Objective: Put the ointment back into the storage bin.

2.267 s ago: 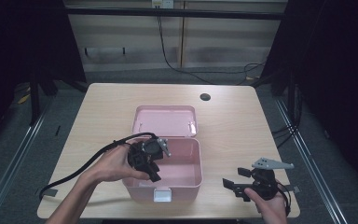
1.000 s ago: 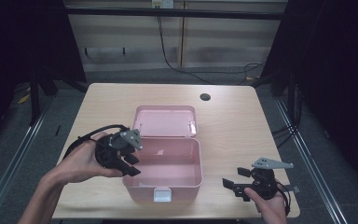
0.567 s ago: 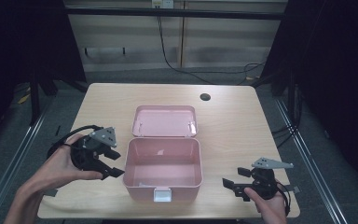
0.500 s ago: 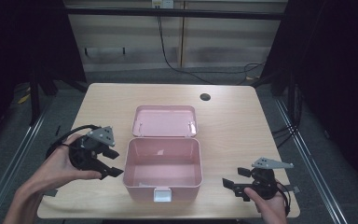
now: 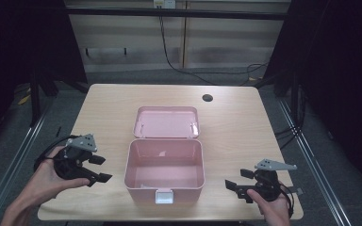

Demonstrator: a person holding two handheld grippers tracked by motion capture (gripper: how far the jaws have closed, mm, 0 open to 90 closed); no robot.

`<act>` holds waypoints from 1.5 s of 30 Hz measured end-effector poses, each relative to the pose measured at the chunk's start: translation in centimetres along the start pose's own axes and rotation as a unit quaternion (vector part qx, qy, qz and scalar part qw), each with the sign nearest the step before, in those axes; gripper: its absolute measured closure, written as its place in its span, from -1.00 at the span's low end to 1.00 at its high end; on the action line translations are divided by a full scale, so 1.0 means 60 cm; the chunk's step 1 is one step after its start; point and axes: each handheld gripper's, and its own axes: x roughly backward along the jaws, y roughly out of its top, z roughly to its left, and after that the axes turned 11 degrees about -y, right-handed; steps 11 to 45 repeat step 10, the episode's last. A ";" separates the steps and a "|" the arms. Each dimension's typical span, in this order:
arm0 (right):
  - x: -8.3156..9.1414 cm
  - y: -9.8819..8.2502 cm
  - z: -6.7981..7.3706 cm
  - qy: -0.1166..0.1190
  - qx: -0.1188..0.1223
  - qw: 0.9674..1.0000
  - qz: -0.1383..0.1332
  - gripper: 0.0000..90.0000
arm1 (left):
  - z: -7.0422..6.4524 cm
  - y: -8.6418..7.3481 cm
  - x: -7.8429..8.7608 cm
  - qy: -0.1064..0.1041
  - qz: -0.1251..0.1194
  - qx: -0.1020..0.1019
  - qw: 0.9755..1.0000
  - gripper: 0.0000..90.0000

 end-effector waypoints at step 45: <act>-0.003 0.000 -0.002 -0.006 0.003 1.000 0.000 -0.60 | 0.029 -0.040 -0.028 0.034 -0.006 0.042 0.999 -0.26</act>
